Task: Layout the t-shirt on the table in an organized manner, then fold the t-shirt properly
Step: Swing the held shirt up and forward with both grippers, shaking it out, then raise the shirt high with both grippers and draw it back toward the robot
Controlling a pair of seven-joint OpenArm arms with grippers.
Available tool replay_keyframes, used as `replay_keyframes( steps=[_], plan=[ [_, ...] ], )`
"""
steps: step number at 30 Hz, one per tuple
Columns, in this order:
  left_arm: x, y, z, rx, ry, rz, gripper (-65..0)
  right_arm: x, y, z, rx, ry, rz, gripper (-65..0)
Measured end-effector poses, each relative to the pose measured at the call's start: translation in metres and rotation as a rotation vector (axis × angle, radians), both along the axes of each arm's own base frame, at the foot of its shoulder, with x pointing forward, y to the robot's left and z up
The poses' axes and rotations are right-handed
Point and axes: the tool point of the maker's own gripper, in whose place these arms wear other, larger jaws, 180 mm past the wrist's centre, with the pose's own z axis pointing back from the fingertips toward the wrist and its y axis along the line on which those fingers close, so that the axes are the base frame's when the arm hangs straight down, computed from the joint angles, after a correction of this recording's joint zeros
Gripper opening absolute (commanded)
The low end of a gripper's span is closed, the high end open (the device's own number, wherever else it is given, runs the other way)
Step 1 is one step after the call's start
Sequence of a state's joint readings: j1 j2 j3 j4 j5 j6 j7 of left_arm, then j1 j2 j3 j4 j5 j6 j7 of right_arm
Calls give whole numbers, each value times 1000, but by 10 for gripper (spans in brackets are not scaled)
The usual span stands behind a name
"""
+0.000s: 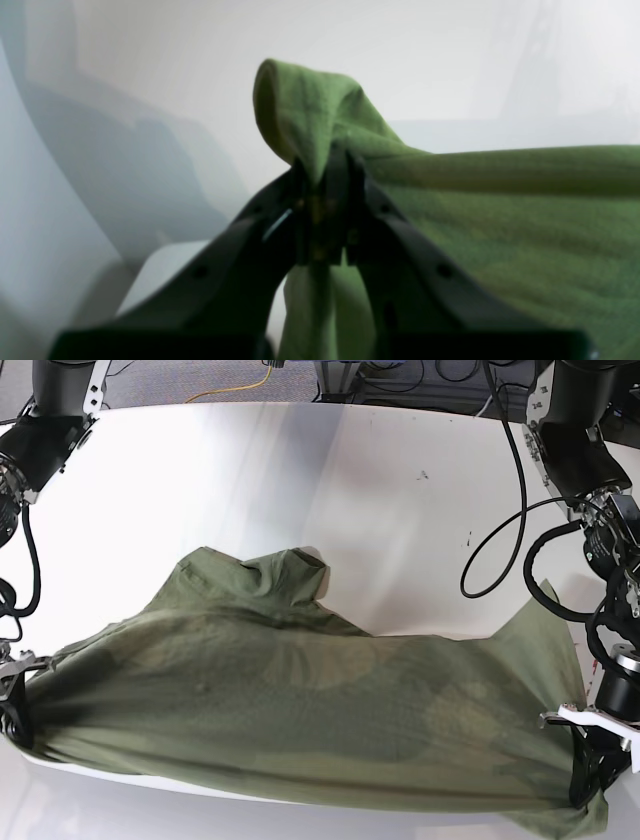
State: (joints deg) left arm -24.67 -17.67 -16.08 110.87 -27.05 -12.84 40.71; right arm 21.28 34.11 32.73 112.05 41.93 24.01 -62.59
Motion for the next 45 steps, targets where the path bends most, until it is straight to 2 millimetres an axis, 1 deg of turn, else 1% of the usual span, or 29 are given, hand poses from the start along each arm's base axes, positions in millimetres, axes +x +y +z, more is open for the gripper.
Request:
replay_keyframes(
  steps=[4,10,15,19,22,25,29,32,34,36,39,42,44,45],
  plan=[
    [-4,-2,-5,7,7,-3,-649,-3,0,-15,2,40,0,-650],
    [-7,-3,-21,7,46,-4,-649,-7,0,-33,5,85,0,-650],
    [-8,-2,-30,6,67,-3,-649,-6,3,-34,23,68,5,-650],
    [-8,-2,-33,5,73,-3,-649,-7,4,-36,25,74,6,-650],
    [-9,-6,-36,-9,76,-8,-649,-8,3,-41,24,85,4,-650],
    [-12,-8,-46,-12,98,-12,-649,-15,0,-50,31,106,-3,-650],
    [-18,-9,-67,-9,149,-17,-649,-29,-7,-68,28,153,-29,-650],
    [-21,-10,-79,-10,182,-17,-649,-34,-9,-76,48,164,-42,-650],
    [-22,-10,-82,-10,188,-16,-649,-36,-10,-77,60,151,-44,-650],
    [-22,-10,-80,-13,168,-19,-649,-39,-11,-76,54,141,-42,-650],
    [-25,-12,-72,-23,105,-28,-649,-41,-10,-67,29,115,-45,-650],
    [-29,-17,-72,-23,80,-38,-650,-40,-6,-53,18,51,-32,-650],
    [-32,-22,-74,-26,66,-49,-650,-40,-6,-51,20,33,-29,-650],
    [-35,-23,-75,-25,59,-53,-650,-41,-6,-53,21,36,-28,-650]
  ],
)
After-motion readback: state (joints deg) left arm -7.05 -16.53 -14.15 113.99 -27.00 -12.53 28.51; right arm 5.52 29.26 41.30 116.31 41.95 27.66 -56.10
